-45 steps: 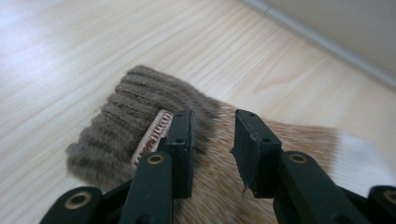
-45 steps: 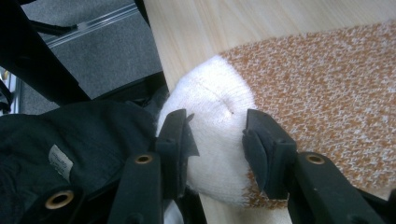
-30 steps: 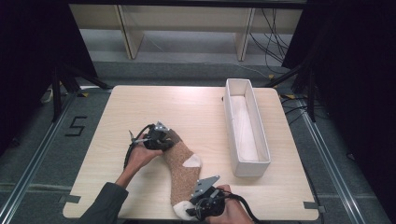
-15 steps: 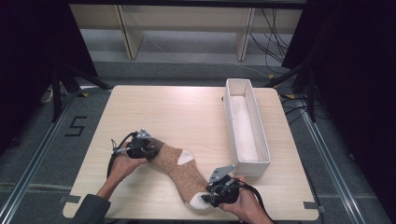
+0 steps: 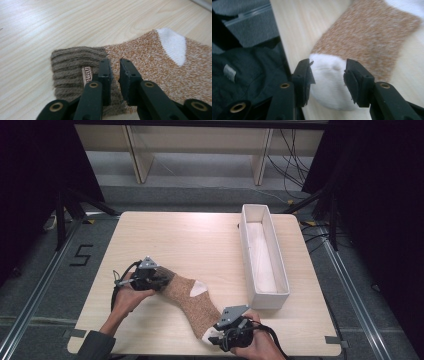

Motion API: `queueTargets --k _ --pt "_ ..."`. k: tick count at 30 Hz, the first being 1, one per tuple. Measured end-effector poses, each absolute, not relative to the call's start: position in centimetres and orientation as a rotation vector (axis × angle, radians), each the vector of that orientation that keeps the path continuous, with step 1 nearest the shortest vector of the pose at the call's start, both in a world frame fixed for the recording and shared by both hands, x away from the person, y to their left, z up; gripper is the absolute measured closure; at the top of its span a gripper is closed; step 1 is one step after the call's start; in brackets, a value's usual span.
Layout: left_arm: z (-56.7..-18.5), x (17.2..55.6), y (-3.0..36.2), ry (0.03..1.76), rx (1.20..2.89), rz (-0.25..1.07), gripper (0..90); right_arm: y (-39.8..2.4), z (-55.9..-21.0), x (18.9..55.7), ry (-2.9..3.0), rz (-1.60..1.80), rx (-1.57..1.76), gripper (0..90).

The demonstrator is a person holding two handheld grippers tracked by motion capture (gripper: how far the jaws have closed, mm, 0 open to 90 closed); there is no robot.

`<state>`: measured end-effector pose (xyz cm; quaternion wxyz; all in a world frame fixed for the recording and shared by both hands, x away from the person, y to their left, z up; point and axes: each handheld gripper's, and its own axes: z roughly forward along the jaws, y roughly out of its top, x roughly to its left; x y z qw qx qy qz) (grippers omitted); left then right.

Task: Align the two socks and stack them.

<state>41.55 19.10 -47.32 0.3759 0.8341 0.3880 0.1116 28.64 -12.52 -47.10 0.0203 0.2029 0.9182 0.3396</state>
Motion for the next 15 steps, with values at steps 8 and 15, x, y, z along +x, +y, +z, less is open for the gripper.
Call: queueTargets --k 8,15 --pt "-47.2 41.3 19.8 1.016 2.114 0.29 68.0 -11.8 -48.2 28.3 2.876 0.981 0.593 51.8" --pt "-47.7 41.7 19.7 1.028 2.145 0.267 66.3 -11.8 -48.6 28.3 2.904 0.954 0.551 45.9"
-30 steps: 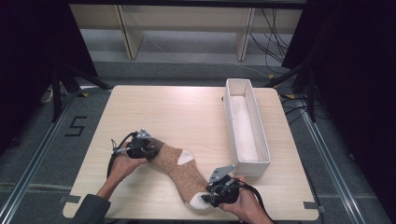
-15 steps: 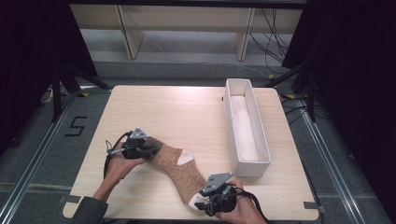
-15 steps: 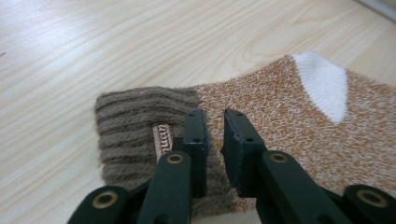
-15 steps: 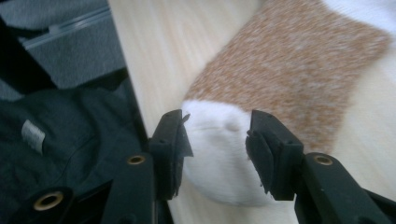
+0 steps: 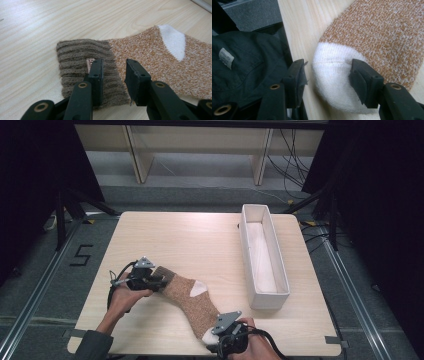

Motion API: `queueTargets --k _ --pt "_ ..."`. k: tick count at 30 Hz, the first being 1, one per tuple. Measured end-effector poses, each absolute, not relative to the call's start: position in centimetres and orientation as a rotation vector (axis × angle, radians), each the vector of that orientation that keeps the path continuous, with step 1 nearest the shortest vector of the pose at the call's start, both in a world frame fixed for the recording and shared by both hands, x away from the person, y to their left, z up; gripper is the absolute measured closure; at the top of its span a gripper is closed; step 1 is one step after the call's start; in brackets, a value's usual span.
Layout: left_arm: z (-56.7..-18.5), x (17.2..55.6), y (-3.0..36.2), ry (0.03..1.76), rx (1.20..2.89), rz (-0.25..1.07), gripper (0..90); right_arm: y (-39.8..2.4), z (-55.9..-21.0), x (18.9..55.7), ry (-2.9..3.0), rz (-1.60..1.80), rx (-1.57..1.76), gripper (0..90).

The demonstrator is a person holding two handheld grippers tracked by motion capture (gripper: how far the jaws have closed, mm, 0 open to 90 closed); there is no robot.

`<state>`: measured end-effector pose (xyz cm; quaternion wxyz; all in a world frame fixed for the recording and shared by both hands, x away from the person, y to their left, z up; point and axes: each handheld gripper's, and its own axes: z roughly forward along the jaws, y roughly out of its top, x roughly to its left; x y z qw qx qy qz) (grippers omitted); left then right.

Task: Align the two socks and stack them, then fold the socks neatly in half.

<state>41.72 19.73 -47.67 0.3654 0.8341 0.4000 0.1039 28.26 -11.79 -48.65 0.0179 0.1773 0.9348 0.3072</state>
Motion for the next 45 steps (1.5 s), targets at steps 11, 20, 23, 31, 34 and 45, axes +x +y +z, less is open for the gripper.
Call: queueTargets --k 11,20,23,31,34,45 --pt "-48.1 41.9 19.9 1.04 2.147 0.252 64.7 -11.4 -49.1 27.9 2.865 0.912 0.464 46.5" --pt "-48.2 41.8 19.9 1.058 2.131 0.25 62.9 -10.9 -49.3 27.2 2.796 0.825 0.414 55.0" --pt "-48.2 41.8 19.8 1.059 2.13 0.251 61.6 -11.0 -49.6 27.2 2.769 0.86 0.445 58.1" --pt "-48.1 41.6 19.9 1.055 2.135 0.252 60.5 -11.3 -49.3 27.6 2.765 0.852 0.489 72.7" --pt "-48.1 41.5 19.9 1.052 2.132 0.266 59.9 -11.7 -49.1 28.2 2.797 0.907 0.567 75.8" --pt "-48.0 41.7 20.4 1.063 2.112 0.273 60.6 -12.5 -46.9 28.9 2.767 0.996 0.574 78.0"
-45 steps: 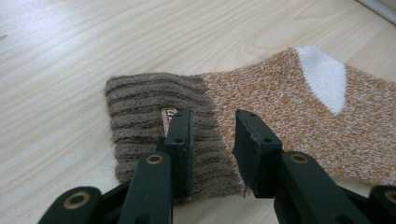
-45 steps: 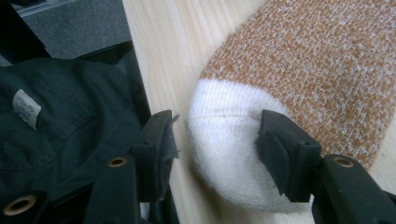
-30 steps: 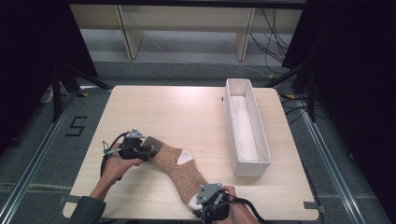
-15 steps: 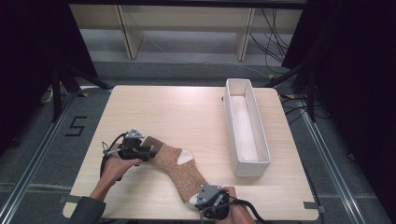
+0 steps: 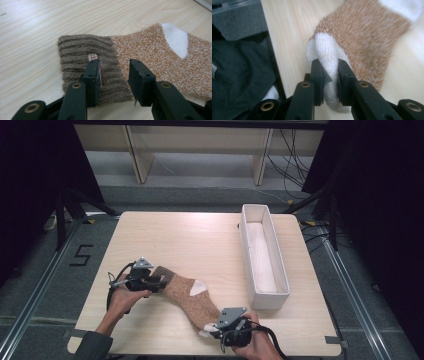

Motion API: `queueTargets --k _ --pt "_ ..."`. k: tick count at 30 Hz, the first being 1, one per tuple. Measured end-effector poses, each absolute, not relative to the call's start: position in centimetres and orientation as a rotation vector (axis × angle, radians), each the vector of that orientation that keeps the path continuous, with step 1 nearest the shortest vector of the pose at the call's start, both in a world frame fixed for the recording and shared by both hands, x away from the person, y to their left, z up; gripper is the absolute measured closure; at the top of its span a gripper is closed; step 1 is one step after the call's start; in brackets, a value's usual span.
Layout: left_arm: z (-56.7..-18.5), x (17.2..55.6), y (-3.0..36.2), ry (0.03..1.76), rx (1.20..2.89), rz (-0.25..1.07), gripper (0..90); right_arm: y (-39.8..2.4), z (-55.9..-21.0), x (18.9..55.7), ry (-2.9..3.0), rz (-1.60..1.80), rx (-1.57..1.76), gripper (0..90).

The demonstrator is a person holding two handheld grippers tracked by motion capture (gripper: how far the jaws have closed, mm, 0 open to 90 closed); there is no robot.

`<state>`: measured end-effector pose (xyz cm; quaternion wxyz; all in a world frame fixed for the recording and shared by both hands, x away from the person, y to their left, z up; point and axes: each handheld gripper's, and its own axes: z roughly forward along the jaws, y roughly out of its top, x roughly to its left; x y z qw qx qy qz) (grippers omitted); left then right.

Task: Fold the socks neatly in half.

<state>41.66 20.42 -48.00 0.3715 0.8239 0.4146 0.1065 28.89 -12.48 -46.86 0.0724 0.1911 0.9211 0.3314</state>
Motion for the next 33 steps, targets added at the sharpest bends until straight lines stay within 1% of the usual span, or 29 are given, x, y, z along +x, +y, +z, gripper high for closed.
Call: queueTargets --k 3,7,9,10,12,14,15,18,19,21,22,23,24,25,26,27,29,31,33 --pt "-48.3 41.9 20.6 1.078 2.107 0.272 61.5 -12.7 -45.6 29.7 2.764 1.008 0.557 78.3" --pt "-48.1 41.9 20.9 1.087 2.092 0.282 61.6 -12.7 -44.9 30.4 2.753 1.019 0.512 78.4" --pt "-48.1 41.8 20.9 1.084 2.093 0.277 61.4 -12.8 -44.8 30.3 2.77 1.002 0.54 78.4" --pt "-48.3 41.9 20.8 1.085 2.096 0.272 61.3 -12.8 -44.9 30.2 2.773 0.99 0.572 78.5" --pt "-48.4 41.9 20.8 1.084 2.097 0.266 61.3 -12.7 -45.0 30.4 2.78 0.991 0.52 78.4" --pt "-48.4 41.8 20.7 1.084 2.104 0.277 61.3 -12.7 -45.7 30.3 2.795 0.946 0.49 78.1" --pt "-48.4 41.7 20.7 1.083 2.103 0.274 61.4 -12.8 -46.7 30.1 2.826 0.926 0.508 77.7" --pt "-48.3 41.6 20.7 1.075 2.1 0.267 61.9 -13.0 -47.7 29.9 2.86 0.88 0.538 77.4" --pt "-48.1 41.6 20.6 1.075 2.093 0.272 62.0 -13.2 -48.0 30.1 2.865 0.887 0.497 77.2" --pt "-47.8 41.6 20.7 1.065 2.091 0.3 62.0 -13.6 -48.0 30.0 2.886 0.882 0.526 76.2" --pt "-47.7 41.6 20.7 1.07 2.083 0.315 62.5 -13.9 -47.9 30.1 2.873 0.887 0.517 69.4" --pt "-47.8 41.7 20.8 1.071 2.08 0.31 62.5 -13.9 -47.9 30.1 2.873 0.887 0.517 69.4" --pt "-48.1 41.8 20.8 1.081 2.085 0.311 63.3 -14.4 -47.6 30.1 2.879 0.94 0.594 55.8" --pt "-48.1 41.8 20.8 1.081 2.085 0.311 63.4 -14.4 -47.6 30.1 2.879 0.94 0.594 55.8" --pt "-48.5 41.9 20.8 1.084 2.086 0.306 63.4 -14.6 -47.3 30.1 2.864 0.967 0.605 52.6" --pt "-48.6 41.9 21.0 1.081 2.098 0.298 63.7 -15.1 -46.8 30.0 2.855 1.015 0.643 52.4" --pt "-48.5 41.8 21.0 1.089 2.095 0.294 64.7 -16.5 -45.5 29.9 2.776 1.101 0.774 50.3" --pt "-48.5 41.6 20.8 1.084 2.109 0.316 64.7 -17.0 -45.2 30.0 2.74 1.125 0.818 49.3" --pt "-48.5 41.5 20.7 1.082 2.118 0.318 64.4 -18.0 -45.3 30.8 2.621 1.145 0.981 48.0"
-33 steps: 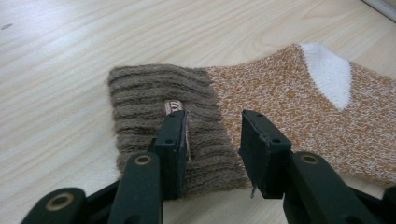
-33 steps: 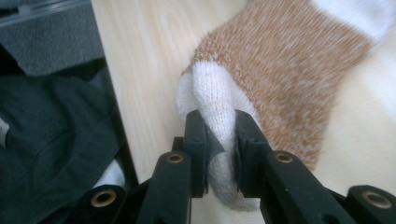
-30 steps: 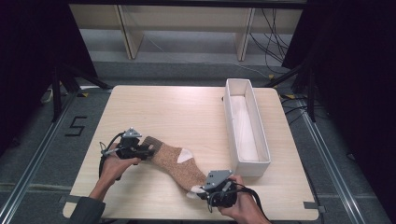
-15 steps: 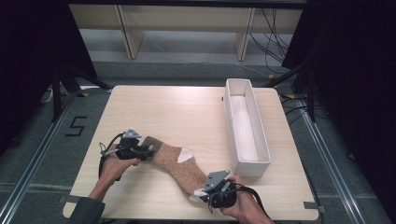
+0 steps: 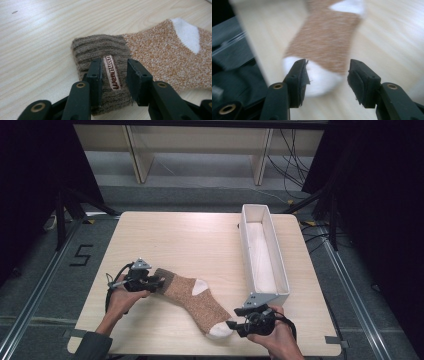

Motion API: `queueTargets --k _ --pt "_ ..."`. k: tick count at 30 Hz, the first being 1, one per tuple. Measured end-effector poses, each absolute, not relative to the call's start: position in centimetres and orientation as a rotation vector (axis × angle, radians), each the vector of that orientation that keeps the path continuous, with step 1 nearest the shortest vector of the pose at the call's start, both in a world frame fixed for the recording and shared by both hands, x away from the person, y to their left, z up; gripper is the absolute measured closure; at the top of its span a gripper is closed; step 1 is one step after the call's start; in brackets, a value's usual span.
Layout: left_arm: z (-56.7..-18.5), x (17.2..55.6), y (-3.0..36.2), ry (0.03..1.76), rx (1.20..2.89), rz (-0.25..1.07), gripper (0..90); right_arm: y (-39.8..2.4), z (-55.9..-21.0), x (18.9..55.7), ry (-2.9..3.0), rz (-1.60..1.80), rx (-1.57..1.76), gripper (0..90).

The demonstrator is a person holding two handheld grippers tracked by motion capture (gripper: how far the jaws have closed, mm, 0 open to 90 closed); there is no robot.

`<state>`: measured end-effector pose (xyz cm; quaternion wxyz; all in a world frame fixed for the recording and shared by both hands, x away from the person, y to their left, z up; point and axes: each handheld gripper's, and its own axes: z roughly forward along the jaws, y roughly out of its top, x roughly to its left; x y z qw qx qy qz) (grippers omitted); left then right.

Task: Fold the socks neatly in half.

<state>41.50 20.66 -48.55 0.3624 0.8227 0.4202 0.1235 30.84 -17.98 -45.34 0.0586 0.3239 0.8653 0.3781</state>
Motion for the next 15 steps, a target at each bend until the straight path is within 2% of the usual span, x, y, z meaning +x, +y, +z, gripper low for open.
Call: queueTargets --k 7,15 --pt "-48.6 41.6 20.7 1.082 2.118 0.309 64.6 -16.9 -48.0 32.2 2.621 1.059 1.198 44.2" --pt "-48.7 41.5 20.9 1.08 2.122 0.305 64.8 -15.4 -49.7 32.5 2.631 1.029 1.193 41.1"
